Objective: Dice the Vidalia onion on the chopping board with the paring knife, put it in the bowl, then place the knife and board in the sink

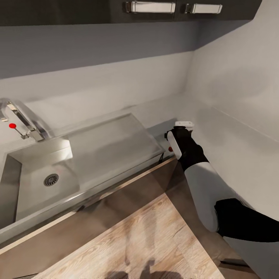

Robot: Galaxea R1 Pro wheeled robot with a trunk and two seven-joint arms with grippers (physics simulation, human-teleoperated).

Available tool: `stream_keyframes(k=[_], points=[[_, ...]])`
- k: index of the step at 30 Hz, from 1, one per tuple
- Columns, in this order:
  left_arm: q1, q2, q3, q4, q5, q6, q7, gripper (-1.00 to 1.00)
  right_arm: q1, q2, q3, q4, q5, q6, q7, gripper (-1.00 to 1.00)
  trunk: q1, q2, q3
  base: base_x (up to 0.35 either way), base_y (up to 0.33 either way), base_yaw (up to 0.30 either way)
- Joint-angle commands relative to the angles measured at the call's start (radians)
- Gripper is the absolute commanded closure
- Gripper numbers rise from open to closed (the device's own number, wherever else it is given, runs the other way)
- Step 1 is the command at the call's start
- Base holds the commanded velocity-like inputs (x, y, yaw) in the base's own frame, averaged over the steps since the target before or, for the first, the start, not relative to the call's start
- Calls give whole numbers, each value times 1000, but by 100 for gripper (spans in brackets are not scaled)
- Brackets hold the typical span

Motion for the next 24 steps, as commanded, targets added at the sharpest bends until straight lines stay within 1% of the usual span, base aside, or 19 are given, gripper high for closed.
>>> stream_keyframes(k=[1,18,24], points=[[0,1,-3,-1,7,-2,0,-100,-1,0,2,-1,-10,2,-10,-100,0,-1,-2,0,-25,0],[0,1,-3,11,5,-2,0,-100,-1,0,2,0,-10,2,-10,-100,0,-1,-25,0,-6,0],[0,1,-3,11,5,-2,0,-100,-1,0,2,-1,-10,2,-10,-100,0,-1,-33,0,-55,0]])
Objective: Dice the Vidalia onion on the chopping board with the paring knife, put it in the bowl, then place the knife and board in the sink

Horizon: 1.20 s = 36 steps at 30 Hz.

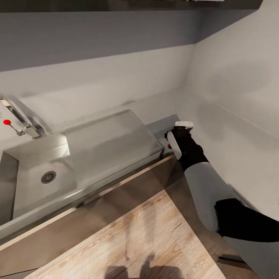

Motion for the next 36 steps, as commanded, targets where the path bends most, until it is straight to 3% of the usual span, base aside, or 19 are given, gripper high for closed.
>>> stream_keyframes(k=[1,36], points=[[0,1,-3,-1,7,-2,0,-100,-1,0,2,-1,-10,1,-10,-100,0,-1,-2,0,-65,0],[2,1,-3,23,8,-2,0,-100,-1,0,2,-1,-10,2,-10,-100,0,-1,-49,0,-3,0]])
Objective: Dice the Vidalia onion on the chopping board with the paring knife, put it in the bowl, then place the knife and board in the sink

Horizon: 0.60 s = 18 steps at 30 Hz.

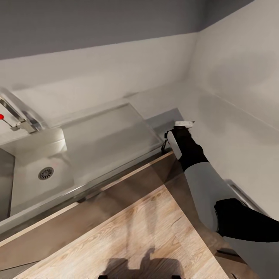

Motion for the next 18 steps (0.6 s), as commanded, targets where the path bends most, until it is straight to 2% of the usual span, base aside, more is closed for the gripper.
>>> stream_keyframes(k=[1,18], points=[[0,1,-3,1,7,-2,0,-100,-1,0,2,-1,-10,2,-10,-100,0,-1,-2,0,0,0],[0,1,-3,3,6,-2,0,-100,-1,0,2,-1,-10,2,-10,-100,0,-1,-25,0,0,0]])
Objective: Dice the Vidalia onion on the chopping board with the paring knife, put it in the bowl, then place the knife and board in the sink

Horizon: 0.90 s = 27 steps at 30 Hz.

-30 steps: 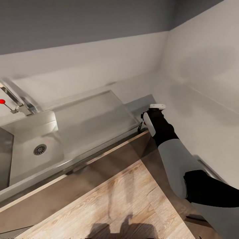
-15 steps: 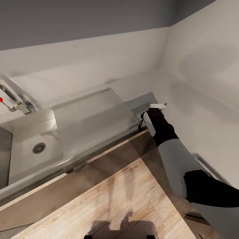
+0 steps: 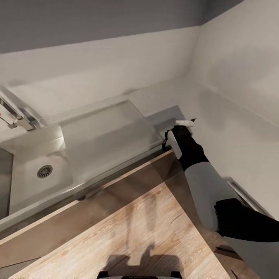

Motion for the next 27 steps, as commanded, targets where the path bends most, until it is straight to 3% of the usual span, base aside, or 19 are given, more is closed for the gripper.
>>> stream_keyframes(k=[1,11,27], points=[[0,1,-3,-1,7,-2,0,-100,0,0,1,12,-8,5,-9,-100,1,-1,-2,0,0,0],[0,1,-3,-1,7,-2,0,-100,0,0,1,12,-8,6,-10,-100,1,-1,-15,0,0,0],[2,2,-3,-4,5,-2,0,-100,0,0,1,-23,-10,6,-12,-100,0,0,-16,0,0,0]])
